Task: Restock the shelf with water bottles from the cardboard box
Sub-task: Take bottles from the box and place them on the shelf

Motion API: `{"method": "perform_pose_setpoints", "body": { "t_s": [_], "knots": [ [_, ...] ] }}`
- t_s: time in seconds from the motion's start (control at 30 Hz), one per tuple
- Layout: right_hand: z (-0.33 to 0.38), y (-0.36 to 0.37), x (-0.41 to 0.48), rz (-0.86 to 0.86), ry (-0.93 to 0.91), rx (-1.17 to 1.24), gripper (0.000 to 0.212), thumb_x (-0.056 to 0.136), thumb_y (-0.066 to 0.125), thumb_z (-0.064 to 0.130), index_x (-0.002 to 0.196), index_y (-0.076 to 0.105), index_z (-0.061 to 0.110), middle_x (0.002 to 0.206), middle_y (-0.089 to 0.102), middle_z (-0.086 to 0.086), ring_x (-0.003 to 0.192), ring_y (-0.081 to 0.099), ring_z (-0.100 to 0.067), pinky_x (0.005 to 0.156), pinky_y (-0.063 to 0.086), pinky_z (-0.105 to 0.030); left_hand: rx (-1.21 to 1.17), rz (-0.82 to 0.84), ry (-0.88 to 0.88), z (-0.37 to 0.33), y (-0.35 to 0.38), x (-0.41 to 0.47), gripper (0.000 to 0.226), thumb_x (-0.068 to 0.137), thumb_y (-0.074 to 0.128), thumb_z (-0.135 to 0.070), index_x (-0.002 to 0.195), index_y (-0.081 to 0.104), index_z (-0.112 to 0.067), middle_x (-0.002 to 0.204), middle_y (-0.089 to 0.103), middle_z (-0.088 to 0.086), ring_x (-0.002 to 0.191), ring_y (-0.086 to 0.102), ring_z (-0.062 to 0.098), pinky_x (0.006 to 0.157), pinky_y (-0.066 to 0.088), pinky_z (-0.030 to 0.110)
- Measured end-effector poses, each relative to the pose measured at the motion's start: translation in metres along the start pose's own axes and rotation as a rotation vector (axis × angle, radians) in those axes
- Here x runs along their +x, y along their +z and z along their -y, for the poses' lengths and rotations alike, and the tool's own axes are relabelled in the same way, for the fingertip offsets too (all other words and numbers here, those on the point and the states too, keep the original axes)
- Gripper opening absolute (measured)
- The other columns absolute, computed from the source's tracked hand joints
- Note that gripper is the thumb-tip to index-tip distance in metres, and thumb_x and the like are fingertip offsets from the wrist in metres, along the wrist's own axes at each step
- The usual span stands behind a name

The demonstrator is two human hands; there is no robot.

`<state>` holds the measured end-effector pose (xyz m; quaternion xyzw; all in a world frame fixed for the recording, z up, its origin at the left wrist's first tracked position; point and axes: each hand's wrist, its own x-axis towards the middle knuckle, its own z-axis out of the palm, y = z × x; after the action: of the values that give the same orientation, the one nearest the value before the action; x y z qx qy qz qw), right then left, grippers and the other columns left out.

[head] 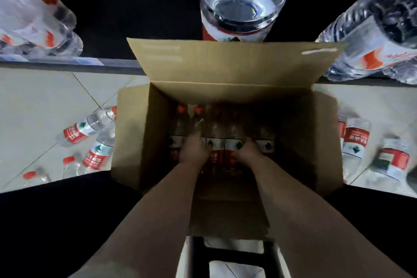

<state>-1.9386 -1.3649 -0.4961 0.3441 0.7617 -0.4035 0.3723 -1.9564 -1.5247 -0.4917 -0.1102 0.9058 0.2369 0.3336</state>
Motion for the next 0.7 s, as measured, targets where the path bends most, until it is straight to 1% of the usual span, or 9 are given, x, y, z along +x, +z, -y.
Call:
{"method": "perform_pose_setpoints", "body": {
  "t_s": [0.07,0.1,0.17,0.23,0.33,0.43,0.5,0.6,0.7],
  "knots": [
    [-0.007,0.007,0.006,0.009,0.015,0.124,0.071,0.079,0.078,0.021,0.139,0.041,0.008,0.135,0.052,-0.012,0.123,0.051,-0.032,0.101,0.043,-0.033,-0.073,0.041,-0.037,0.003,0.011,-0.001,0.048,0.09,0.062,-0.022,0.136,0.049,-0.018,0.117,0.063,0.009,0.106,0.06,0.027,0.077,0.044,0.028],
    [-0.01,0.011,0.008,0.015,0.03,0.171,0.086,0.072,0.083,0.026,0.142,0.037,0.01,0.14,0.049,-0.012,0.126,0.05,-0.032,0.104,0.043,-0.039,-0.084,0.068,-0.042,0.005,0.014,0.0,0.037,0.089,0.063,-0.021,0.125,0.057,-0.014,0.114,0.065,0.01,0.106,0.061,0.027,0.078,0.045,0.028],
    [-0.018,0.018,0.017,0.046,0.074,0.217,0.109,0.057,0.087,0.036,0.148,0.03,0.014,0.147,0.044,-0.012,0.129,0.048,-0.032,0.105,0.044,-0.046,-0.137,0.115,-0.065,0.007,0.017,0.002,0.029,0.088,0.064,-0.019,0.116,0.062,-0.01,0.114,0.066,0.009,0.108,0.061,0.026,0.081,0.045,0.028],
    [-0.023,0.022,0.024,0.052,0.105,0.255,0.102,0.065,0.086,0.028,0.148,0.03,0.011,0.146,0.044,-0.012,0.13,0.047,-0.032,0.106,0.044,-0.045,-0.181,0.161,-0.078,0.007,0.02,0.003,0.038,0.087,0.067,-0.017,0.123,0.06,-0.007,0.12,0.064,0.009,0.112,0.059,0.026,0.087,0.045,0.028],
    [-0.023,0.025,0.029,0.036,0.142,0.318,0.082,0.071,0.083,0.017,0.141,0.041,0.008,0.138,0.053,-0.013,0.124,0.053,-0.03,0.102,0.046,-0.04,-0.302,0.251,-0.146,0.005,0.023,0.004,0.06,0.083,0.071,-0.01,0.138,0.047,-0.007,0.132,0.058,0.009,0.121,0.055,0.027,0.096,0.045,0.03],
    [-0.025,0.029,0.036,-0.003,0.113,0.293,0.065,0.074,0.081,0.02,0.132,0.053,0.008,0.129,0.06,-0.012,0.118,0.058,-0.03,0.094,0.047,-0.034,-0.316,0.325,-0.142,0.003,0.03,0.01,0.067,0.074,0.08,-0.024,0.134,0.051,-0.016,0.127,0.061,0.001,0.119,0.057,0.022,0.099,0.048,0.038],
    [-0.028,0.03,0.037,-0.042,0.095,0.262,0.052,0.076,0.079,0.022,0.123,0.059,0.012,0.119,0.066,-0.01,0.11,0.063,-0.028,0.089,0.051,-0.034,-0.302,0.343,-0.158,0.002,0.038,0.014,0.067,0.07,0.083,-0.029,0.129,0.053,-0.017,0.124,0.062,0.0,0.116,0.059,0.02,0.096,0.05,0.037],
    [-0.036,0.029,0.039,-0.072,0.087,0.246,0.055,0.075,0.079,0.025,0.124,0.057,0.014,0.115,0.067,-0.006,0.106,0.064,-0.026,0.083,0.049,-0.031,-0.333,0.335,-0.197,-0.004,0.05,0.018,0.065,0.073,0.081,-0.02,0.129,0.05,-0.01,0.126,0.059,0.005,0.116,0.056,0.023,0.092,0.048,0.032],
    [-0.041,0.028,0.04,-0.089,0.083,0.214,0.057,0.074,0.08,0.024,0.124,0.057,0.01,0.116,0.066,-0.009,0.107,0.064,-0.027,0.081,0.048,-0.029,-0.304,0.266,-0.222,-0.014,0.054,0.015,0.064,0.079,0.076,-0.018,0.133,0.043,-0.007,0.135,0.052,0.014,0.123,0.052,0.029,0.096,0.043,0.031]
  ]
}}
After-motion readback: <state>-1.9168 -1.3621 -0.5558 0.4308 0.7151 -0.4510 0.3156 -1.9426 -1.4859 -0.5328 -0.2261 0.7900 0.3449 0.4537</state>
